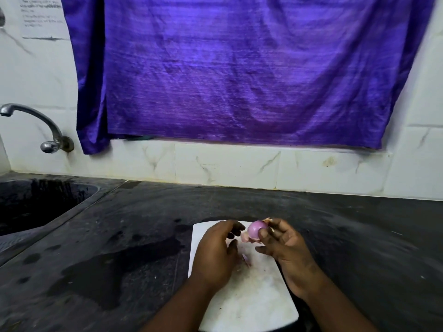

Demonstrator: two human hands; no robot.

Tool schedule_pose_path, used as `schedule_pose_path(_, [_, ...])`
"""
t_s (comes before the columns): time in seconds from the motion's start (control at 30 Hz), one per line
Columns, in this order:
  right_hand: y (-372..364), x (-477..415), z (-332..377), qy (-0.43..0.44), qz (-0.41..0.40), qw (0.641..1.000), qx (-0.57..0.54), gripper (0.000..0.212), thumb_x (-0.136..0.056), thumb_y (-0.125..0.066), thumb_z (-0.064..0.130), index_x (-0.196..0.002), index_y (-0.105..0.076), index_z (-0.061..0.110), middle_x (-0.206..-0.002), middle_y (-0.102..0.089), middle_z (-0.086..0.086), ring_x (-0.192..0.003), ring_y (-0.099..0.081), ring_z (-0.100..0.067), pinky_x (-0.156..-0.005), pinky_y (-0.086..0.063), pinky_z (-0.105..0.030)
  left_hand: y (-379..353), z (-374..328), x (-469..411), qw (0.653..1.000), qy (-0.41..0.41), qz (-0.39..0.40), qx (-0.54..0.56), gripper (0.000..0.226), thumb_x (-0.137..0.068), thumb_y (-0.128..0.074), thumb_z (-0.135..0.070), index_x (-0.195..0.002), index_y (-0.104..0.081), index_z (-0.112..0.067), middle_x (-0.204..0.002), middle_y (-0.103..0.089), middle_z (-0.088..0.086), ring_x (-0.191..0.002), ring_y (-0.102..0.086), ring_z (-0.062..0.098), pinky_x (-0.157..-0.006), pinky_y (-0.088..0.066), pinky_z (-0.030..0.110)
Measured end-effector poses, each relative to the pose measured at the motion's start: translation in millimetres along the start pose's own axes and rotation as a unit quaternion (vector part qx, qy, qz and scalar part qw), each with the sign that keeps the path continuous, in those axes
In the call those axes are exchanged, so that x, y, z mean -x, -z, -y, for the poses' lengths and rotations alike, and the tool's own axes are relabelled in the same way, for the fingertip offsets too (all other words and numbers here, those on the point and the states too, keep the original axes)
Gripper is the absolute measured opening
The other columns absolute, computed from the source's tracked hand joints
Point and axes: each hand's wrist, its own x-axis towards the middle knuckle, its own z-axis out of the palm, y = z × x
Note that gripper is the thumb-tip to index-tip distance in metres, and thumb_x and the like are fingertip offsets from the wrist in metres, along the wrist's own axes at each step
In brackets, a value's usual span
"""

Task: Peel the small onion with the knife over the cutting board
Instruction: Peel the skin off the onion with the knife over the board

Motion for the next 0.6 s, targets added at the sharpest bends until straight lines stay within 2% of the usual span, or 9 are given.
schedule_pose_path(0.07, [-0.4,-0.1,-0.1,0.003,0.004,1.0,0.027,0.038,-0.076,-0.073,0.011,-0.111,-0.06,0.004,-0.101,-0.077,-0.011,-0.081,-0.075,-0.014,-0.065,-0.059,-0.023,2.0,-1.2,0.0,1.0,-0.008,-0.024,-0.007,0.039,-0.089,-0.058,-0.001,-0.103,-0.068,-0.035,-0.099,-0.071,-0.019,-0.092,-0.066,0.004,-0.075,-0.059,0.03])
schedule_pose_path(0.17, [1.1,-0.7,-1.1,0.001,0.005,1.0,0.024,0.042,-0.077,-0.075,0.009,-0.114,-0.057,-0.002,-0.101,-0.076,-0.015,-0.086,-0.074,-0.019,-0.075,-0.059,-0.027,7.6,-12.1,1.8,0.998,-0.022,-0.034,0.041,0.015,-0.102,-0.054,-0.027,-0.102,-0.068,-0.033,-0.092,-0.074,-0.016,-0.084,-0.069,0.007,-0.069,-0.06,0.035])
schedule_pose_path(0.27, [0.6,0.7,-1.6,-0.002,0.012,0.999,0.043,0.041,-0.078,-0.076,0.007,-0.115,-0.059,0.001,-0.106,-0.076,-0.018,-0.091,-0.075,-0.025,-0.08,-0.06,-0.03,8.5,-17.1,4.8,0.994,-0.019,-0.034,0.097,0.022,-0.105,-0.044,-0.042,-0.104,-0.065,-0.034,-0.086,-0.074,-0.011,-0.081,-0.072,0.01,-0.072,-0.058,0.036])
schedule_pose_path(0.33, [-0.3,2.0,-1.7,0.008,0.026,0.997,0.07,0.038,-0.081,-0.075,0.005,-0.117,-0.063,0.007,-0.109,-0.076,-0.016,-0.097,-0.075,-0.029,-0.084,-0.061,-0.032,8.4,-17.0,5.1,0.988,0.003,0.007,0.157,0.022,-0.104,-0.048,-0.048,-0.117,-0.062,-0.036,-0.084,-0.074,-0.003,-0.076,-0.077,0.019,-0.072,-0.062,0.049])
schedule_pose_path(0.4, [-1.0,2.9,-1.9,0.021,0.038,0.995,0.091,0.033,-0.086,-0.073,0.004,-0.117,-0.068,0.012,-0.111,-0.075,-0.012,-0.103,-0.073,-0.028,-0.087,-0.061,-0.035,7.7,-15.4,4.4,0.985,-0.001,0.02,0.169,0.021,-0.105,-0.052,-0.041,-0.124,-0.06,-0.038,-0.085,-0.073,0.001,-0.074,-0.077,0.027,-0.07,-0.061,0.058])
schedule_pose_path(0.5, [-2.2,4.5,-3.0,0.032,0.061,0.988,0.135,0.022,-0.088,-0.072,0.007,-0.108,-0.074,0.014,-0.108,-0.076,-0.009,-0.102,-0.073,-0.027,-0.087,-0.061,-0.035,8.2,-15.3,4.1,0.984,-0.009,0.015,0.177,0.027,-0.108,-0.052,-0.02,-0.124,-0.059,-0.04,-0.085,-0.072,0.002,-0.073,-0.076,0.027,-0.066,-0.061,0.058])
schedule_pose_path(0.6, [-3.1,4.9,-3.1,0.041,0.064,0.988,0.138,0.022,-0.082,-0.075,0.015,-0.104,-0.075,0.011,-0.104,-0.077,-0.013,-0.098,-0.074,-0.027,-0.085,-0.061,-0.036,7.4,-13.3,4.0,0.983,-0.013,0.003,0.182,0.033,-0.107,-0.053,-0.012,-0.125,-0.06,-0.038,-0.081,-0.068,-0.003,-0.073,-0.074,0.024,-0.066,-0.062,0.051])
